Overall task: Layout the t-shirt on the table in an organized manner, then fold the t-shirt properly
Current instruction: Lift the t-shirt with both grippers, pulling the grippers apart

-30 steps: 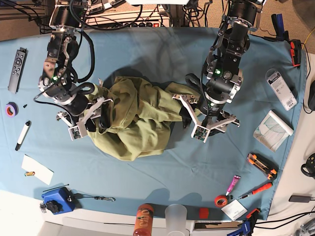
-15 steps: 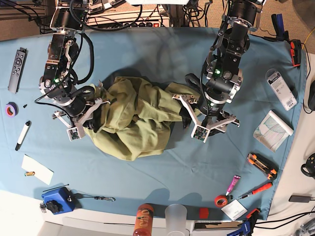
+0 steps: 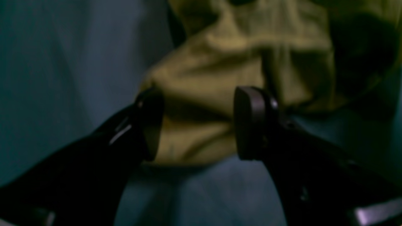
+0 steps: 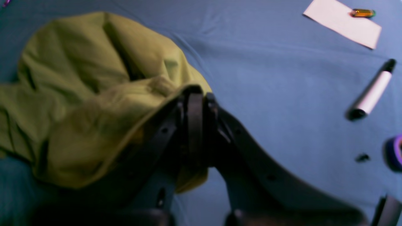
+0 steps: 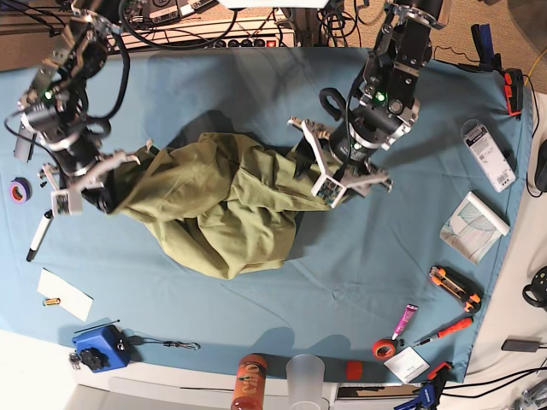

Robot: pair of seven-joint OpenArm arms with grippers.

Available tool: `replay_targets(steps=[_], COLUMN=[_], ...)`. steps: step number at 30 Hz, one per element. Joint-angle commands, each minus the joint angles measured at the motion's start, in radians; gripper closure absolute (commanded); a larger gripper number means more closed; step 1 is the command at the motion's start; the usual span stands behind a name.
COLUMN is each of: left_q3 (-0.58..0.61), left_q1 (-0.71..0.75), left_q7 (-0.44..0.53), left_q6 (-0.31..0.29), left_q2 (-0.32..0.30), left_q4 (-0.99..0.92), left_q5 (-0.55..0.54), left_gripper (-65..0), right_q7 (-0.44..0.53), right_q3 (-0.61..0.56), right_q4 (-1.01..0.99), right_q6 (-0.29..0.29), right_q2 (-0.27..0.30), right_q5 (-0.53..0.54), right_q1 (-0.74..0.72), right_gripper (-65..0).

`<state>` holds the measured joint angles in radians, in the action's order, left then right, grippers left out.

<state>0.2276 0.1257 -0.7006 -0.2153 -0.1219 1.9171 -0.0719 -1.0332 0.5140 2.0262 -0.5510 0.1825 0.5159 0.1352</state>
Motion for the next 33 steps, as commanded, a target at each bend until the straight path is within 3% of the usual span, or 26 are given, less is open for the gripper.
replay_targets(steps=[1,7,13,15,18,23,26,29,33], left_q3=[-0.002,-0.001,-0.001,-0.001,-0.001,-0.001,-0.001,-0.001,-0.001], left_q1=[-0.020,-0.077,-0.145,-0.177,-0.222,-0.290,-0.318,-0.323,-0.319], left_q7=[0.028,0.030,0.072,0.073,0.072,0.071,0.048,0.008,0.006], left_q6=[-0.031,-0.252,-0.259,-0.290,-0.346,-0.349,-0.389,-0.415,-0.414], left_q2=[0.003,-0.021,-0.082,-0.094,-0.101,-0.100,-0.100,-0.100,-0.100], left_q4=[0.016,0.011,-0.066,-0.121,-0.199,-0.289,-0.331,-0.349,-0.349], left_q5=[-0.003,-0.016,-0.019,-0.021,-0.062,-0.072,-0.089,-0.135,-0.158], left_gripper=[-36.1,-36.1,-36.1,-36.1,-36.1,-36.1,-35.9,-28.0,-6.0], right_q7=[0.026,0.010,-0.041,-0.041,-0.041,-0.043,-0.043,-0.043,-0.040], right_q3=[0.031,0.189,0.232,0.231,0.231,0.232,0.232,0.232,0.232], right_q4=[0.018,0.018,0.018,0.018,0.018,0.018,0.018,0.018,0.018], right_q6=[-0.003,-0.009,-0.051,-0.056,-0.055,-0.056,-0.056,-0.056,-0.056], right_q2=[0.012,0.013,0.034,0.033,0.033,0.033,0.034,0.034,0.034], right_q5=[0.012,0.028,0.097,0.098,0.097,0.097,0.097,0.097,0.096], right_q1=[0.002,0.014,0.020,0.020,0.020,0.020,0.020,0.020,0.020], right_gripper=[0.0,0.0,0.0,0.0,0.0,0.0,0.0,0.0,0.0])
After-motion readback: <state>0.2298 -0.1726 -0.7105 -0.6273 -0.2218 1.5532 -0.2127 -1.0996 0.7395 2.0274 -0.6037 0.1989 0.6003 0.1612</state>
